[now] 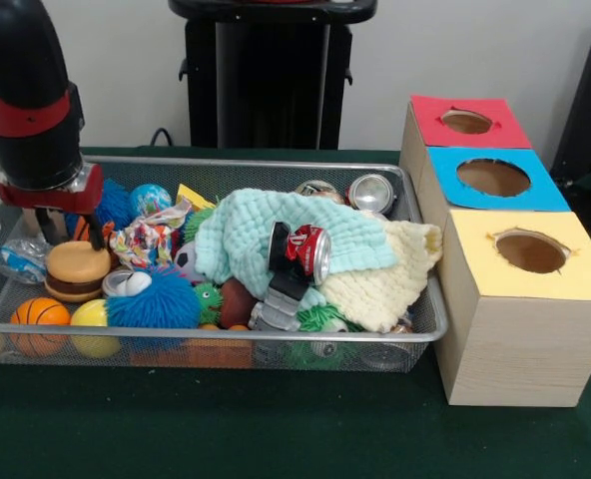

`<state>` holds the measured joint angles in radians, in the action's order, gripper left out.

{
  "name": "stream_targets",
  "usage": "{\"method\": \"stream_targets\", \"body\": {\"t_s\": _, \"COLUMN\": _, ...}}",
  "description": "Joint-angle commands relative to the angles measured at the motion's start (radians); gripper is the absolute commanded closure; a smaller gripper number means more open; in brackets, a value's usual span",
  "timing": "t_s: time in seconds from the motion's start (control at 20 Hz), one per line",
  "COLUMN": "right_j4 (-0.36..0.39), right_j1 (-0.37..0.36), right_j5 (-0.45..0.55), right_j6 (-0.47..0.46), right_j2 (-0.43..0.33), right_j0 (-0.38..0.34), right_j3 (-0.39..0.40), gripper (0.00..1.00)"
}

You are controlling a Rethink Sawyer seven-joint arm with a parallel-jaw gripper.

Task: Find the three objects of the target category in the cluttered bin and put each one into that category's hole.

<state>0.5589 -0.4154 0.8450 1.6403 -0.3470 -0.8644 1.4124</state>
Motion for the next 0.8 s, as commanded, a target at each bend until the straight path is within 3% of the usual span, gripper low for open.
{"method": "stream_targets", "body": {"t_s": 0.05, "right_j4": 0.047, "right_j1": 0.031, "right_j5": -0.017, "right_j6": -0.157, "right_j2": -0.018, "right_j0": -0.05, "right_j3": -0.049, "gripper": 0.0}}
{"method": "stream_targets", "body": {"t_s": 0.8, "right_j4": 0.057, "right_j1": 0.022, "right_j5": 0.037, "right_j6": -0.238, "right_j2": -0.049, "right_j0": -0.093, "right_j3": -0.077, "gripper": 0.0}}
